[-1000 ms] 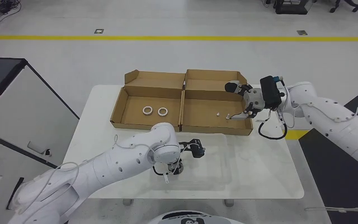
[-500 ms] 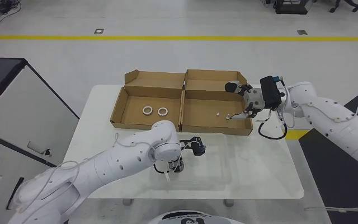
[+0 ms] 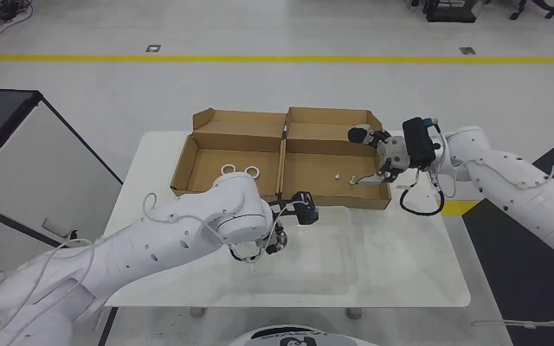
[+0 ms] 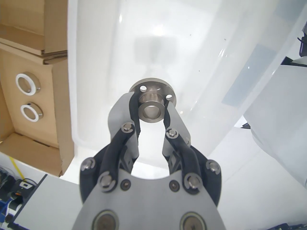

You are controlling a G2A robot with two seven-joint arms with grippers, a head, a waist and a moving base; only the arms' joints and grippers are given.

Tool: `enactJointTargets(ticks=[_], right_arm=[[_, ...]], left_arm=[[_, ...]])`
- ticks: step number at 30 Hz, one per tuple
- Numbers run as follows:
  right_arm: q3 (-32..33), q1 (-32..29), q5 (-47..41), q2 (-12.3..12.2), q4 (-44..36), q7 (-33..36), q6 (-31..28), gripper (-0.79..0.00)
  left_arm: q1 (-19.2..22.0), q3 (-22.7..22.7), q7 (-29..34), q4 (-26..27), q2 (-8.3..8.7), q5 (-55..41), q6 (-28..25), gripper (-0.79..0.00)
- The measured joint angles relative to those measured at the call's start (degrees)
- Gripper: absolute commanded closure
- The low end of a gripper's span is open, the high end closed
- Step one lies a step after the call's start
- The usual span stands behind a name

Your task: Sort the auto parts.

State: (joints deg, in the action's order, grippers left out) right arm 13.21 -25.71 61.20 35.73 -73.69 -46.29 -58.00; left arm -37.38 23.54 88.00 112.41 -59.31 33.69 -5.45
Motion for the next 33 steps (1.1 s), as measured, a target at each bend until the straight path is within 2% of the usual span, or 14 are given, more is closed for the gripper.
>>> enactJointTargets(ticks=[9, 12, 15, 21, 25, 33], right_arm=[[0.0, 0.0, 0.0, 0.0, 0.0, 0.0, 0.0, -0.785], [0.0, 0.0, 0.0, 0.0, 0.0, 0.0, 0.0, -0.785], [0.0, 0.0, 0.0, 0.0, 0.0, 0.0, 0.0, -0.785], [0.0, 0.0, 0.0, 0.0, 0.0, 0.0, 0.0, -0.785], [0.0, 0.0, 0.0, 0.0, 0.0, 0.0, 0.0, -0.785], [0.0, 0.0, 0.0, 0.0, 0.0, 0.0, 0.0, -0.785]], left_arm=[[2.7, 3.2, 0.0, 7.4, 5.05, -3.4, 3.1, 0.000], [1.6, 6.6, -0.4, 9.5, 6.58, -5.3, 3.2, 0.000], [-1.2, 11.2, -3.7, 10.3, 8.08, -8.9, 0.9, 0.000], [-9.2, 21.1, -11.6, 8.8, 11.42, -14.8, -7.4, 0.000], [-15.7, 27.2, -18.9, 5.4, 13.22, -18.9, -14.3, 0.000], [-25.1, 35.4, -31.5, 0.2, 15.08, -28.1, -31.7, 0.000]])
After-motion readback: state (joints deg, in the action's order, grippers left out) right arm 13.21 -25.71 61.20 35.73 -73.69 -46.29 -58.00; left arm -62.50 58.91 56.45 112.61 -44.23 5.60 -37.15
